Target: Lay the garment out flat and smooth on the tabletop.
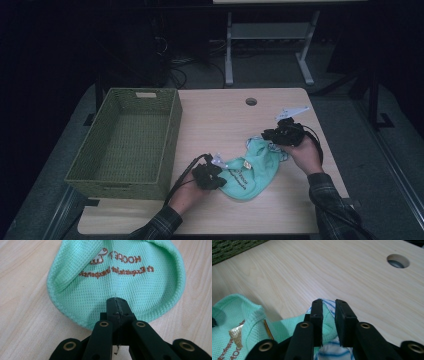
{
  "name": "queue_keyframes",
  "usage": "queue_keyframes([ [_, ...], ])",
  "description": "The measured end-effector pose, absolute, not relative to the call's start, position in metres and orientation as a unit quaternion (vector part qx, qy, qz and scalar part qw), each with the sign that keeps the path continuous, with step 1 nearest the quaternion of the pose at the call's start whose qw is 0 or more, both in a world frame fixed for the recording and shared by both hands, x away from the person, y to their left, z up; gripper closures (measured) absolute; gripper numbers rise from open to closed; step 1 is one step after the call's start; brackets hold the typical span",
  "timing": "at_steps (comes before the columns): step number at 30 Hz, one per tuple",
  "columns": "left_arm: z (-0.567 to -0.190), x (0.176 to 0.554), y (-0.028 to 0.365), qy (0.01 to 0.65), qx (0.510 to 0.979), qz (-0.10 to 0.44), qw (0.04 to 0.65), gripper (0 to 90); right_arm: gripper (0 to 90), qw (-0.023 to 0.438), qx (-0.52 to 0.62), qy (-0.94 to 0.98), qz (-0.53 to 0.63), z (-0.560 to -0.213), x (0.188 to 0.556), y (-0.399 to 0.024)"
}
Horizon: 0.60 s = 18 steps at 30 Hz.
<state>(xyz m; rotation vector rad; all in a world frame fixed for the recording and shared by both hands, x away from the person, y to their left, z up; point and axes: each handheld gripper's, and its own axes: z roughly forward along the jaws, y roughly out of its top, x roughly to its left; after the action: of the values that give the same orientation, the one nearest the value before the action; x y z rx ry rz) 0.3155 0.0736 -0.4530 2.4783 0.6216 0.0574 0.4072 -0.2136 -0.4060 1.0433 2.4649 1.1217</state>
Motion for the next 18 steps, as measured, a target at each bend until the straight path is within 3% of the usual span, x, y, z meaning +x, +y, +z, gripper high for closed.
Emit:
queue_keyframes([
  [10, -0.453, 0.315, 0.073, 0.233, 0.928, 0.022, 0.289, 89.5, 79.8, 0.095, 0.349, 0.867, 0.344, -0.428, 0.422, -0.19],
  [18, -0.453, 0.315, 0.074, 0.236, 0.927, 0.02, 0.29, 89.5, 74.7, 0.092, 0.352, 0.874, 0.322, -0.449, 0.43, -0.18],
])
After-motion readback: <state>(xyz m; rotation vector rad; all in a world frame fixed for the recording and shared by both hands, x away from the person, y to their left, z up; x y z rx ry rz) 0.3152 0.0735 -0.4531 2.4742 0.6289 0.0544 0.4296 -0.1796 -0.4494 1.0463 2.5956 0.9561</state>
